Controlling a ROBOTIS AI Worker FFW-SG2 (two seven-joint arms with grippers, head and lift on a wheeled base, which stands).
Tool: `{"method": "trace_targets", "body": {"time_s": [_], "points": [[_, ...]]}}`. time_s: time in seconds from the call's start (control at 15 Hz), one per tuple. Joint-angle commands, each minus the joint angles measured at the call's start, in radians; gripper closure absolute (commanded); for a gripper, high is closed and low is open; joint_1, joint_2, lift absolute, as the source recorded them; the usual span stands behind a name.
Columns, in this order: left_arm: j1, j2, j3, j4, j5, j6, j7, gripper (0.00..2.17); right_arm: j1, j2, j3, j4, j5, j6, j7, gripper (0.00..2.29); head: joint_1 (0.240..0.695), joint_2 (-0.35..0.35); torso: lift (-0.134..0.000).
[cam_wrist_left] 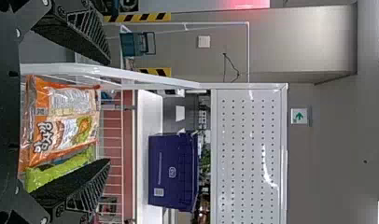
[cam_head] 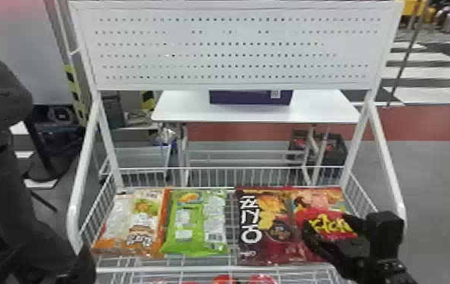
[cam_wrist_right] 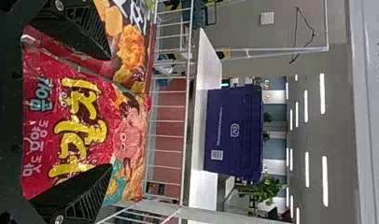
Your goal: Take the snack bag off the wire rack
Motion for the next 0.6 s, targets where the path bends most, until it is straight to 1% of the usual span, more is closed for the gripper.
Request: {"method": "trace_targets", "body": {"time_s": [0.0, 0.2, 0.33, 0.4, 0.47, 0.53], "points": [[-0.003, 0.001, -0.001, 0.002, 0.000, 0.002, -0.002, 0.15, -0.008, 0.000, -0.012, 0.051, 0.000, -0.009, 0.000, 0.07, 0.499, 0.000, 0.000], [-0.007, 0.001, -0.005, 0.008, 0.000, 0.002, -0.002, 0.15, -0.017, 0.000, -0.013, 0.098, 0.006, -0.009, -0.002, 0.09, 0.499, 0.000, 0.000], [-0.009, 0.001, -0.005, 0.008, 0.000, 0.002, -0.002, 0.15, -0.019, 0.000, -0.015, 0.105, 0.004, -0.005, -0.002, 0.11, 0.499, 0.000, 0.000], [-0.009, 0.001, -0.005, 0.009, 0.000, 0.002, -0.002, 0.15, -0.019, 0.000, -0.016, 0.105, 0.001, -0.005, 0.000, 0.25, 0.499, 0.000, 0.000], [-0.009, 0.001, -0.003, 0.008, 0.000, 0.002, -0.002, 0.15, -0.019, 0.000, -0.016, 0.105, 0.000, -0.002, 0.009, 0.65, 0.499, 0.000, 0.000], [-0.009, 0.000, -0.003, 0.008, 0.000, 0.002, -0.002, 0.15, -0.019, 0.000, -0.016, 0.101, -0.003, -0.002, 0.009, 1.29, 0.499, 0.000, 0.000]]}}
